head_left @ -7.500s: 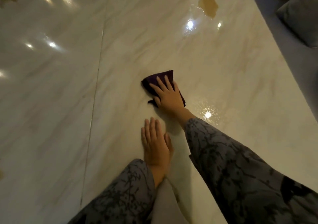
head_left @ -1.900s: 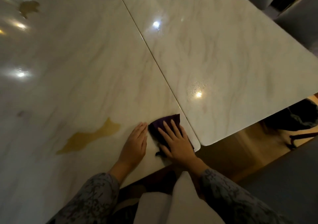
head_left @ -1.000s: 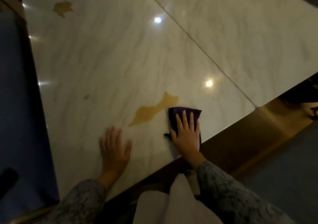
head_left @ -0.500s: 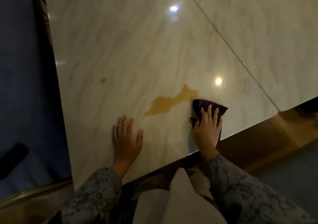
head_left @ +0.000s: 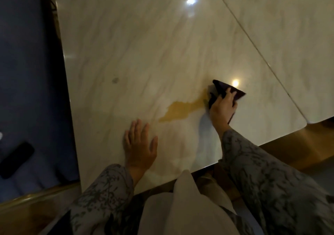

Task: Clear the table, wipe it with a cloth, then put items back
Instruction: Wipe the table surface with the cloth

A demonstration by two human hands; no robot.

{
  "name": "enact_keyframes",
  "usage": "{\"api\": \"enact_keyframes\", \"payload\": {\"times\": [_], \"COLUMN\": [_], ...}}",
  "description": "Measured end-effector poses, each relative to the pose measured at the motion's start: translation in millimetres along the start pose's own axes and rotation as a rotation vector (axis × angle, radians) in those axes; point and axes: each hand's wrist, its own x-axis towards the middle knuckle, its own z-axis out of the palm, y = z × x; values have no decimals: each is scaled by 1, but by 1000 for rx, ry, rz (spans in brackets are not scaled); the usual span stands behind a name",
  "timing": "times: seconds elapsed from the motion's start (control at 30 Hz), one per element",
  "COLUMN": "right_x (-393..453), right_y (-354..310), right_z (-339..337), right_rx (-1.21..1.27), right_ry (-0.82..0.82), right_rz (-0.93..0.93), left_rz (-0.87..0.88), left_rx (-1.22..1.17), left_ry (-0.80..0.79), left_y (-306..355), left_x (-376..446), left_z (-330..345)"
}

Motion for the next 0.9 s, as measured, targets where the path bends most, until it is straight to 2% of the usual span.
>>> {"api": "enact_keyframes", "payload": {"times": [0.13,0.3,0.4,0.5,0.6,0.67,0.77,0.9], "right_x": [-18,-81,-120,-138,-137,-126,-102,-57], "right_y": [-23,-30,-25,-13,0,5,1,-1], "right_z": [33,48,53,60,64,67,65,52], "right_rx": [37,20,11,-126,-379,-466,-500,-497], "right_ry": [-204,-428,-532,-559,-509,-495,-476,-441], "right_rz": [-192,-493,-600,-752,-988,-1063,-1081,-935], "left_rz": [-39,-47,-46,-68,-84,-108,-115,-116], "left_rx": [-36,-67,-68,-73,-57,-52,-48,-81], "left_ry": [-16,-20,-35,-61,-61,-48,-14,-4], "left_y": [1,1,-1,-2,-2,-2,-1,-2], "left_x": [1,2,2,2,2,2,1,1], "left_z": [0,-4,-4,-6,-7,-6,-5,-4]}}
